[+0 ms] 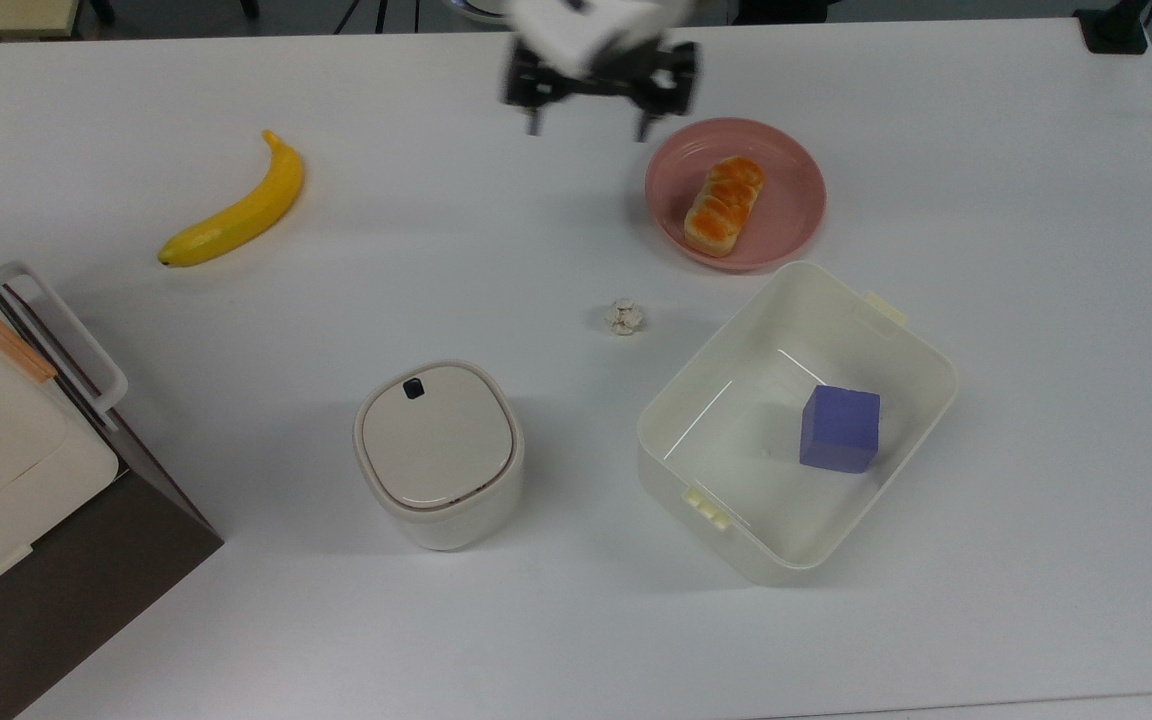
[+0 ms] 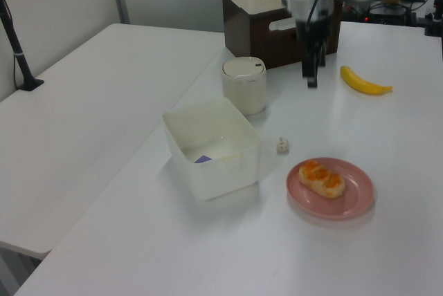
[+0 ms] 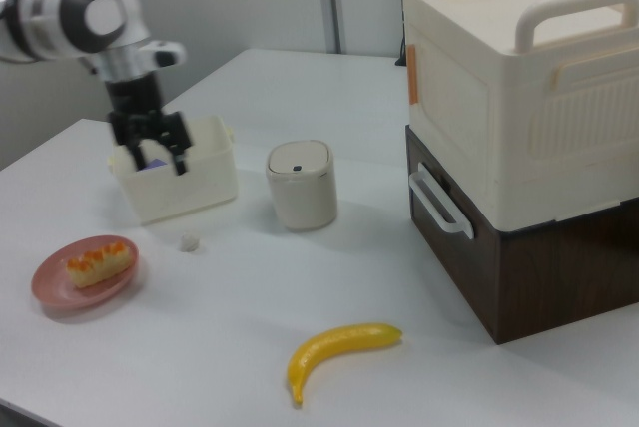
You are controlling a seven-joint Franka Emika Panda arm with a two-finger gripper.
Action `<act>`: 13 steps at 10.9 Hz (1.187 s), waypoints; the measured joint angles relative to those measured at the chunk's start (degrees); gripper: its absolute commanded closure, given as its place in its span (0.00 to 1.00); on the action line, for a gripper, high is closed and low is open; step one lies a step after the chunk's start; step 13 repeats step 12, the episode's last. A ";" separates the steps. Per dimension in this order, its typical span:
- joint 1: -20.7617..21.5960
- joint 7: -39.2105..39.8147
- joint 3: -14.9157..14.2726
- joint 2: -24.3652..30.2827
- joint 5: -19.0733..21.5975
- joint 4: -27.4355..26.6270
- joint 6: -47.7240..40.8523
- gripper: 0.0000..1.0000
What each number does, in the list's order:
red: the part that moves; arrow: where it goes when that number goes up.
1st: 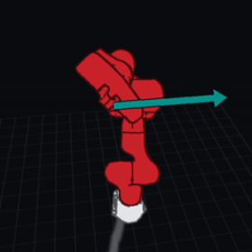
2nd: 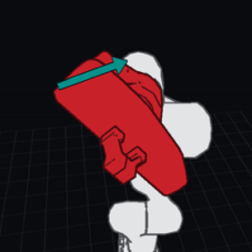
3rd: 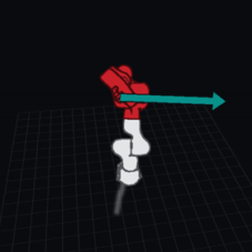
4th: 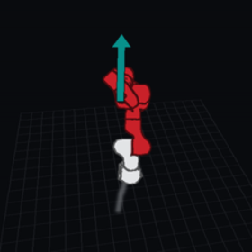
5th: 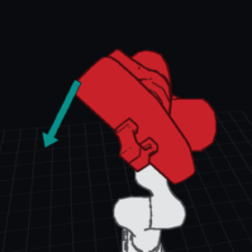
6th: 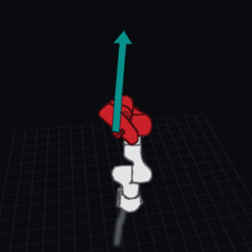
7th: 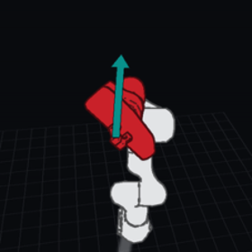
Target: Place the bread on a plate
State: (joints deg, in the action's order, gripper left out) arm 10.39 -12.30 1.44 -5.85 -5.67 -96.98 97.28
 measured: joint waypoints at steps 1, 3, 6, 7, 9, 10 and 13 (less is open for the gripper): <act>-1.62 3.27 -2.99 1.35 0.83 0.04 0.01 0.00; -1.86 5.77 -8.97 2.27 1.09 1.34 0.77 0.00; -1.37 7.43 -15.52 3.28 2.25 5.62 0.99 0.00; -1.09 7.43 -15.82 4.43 2.25 6.20 -1.27 0.00; -0.92 7.43 -16.04 5.28 2.25 6.74 -2.55 0.00; -0.87 7.43 -16.59 5.27 2.25 7.56 -2.55 0.00; -0.87 7.43 -17.08 5.27 2.25 8.31 -2.55 0.00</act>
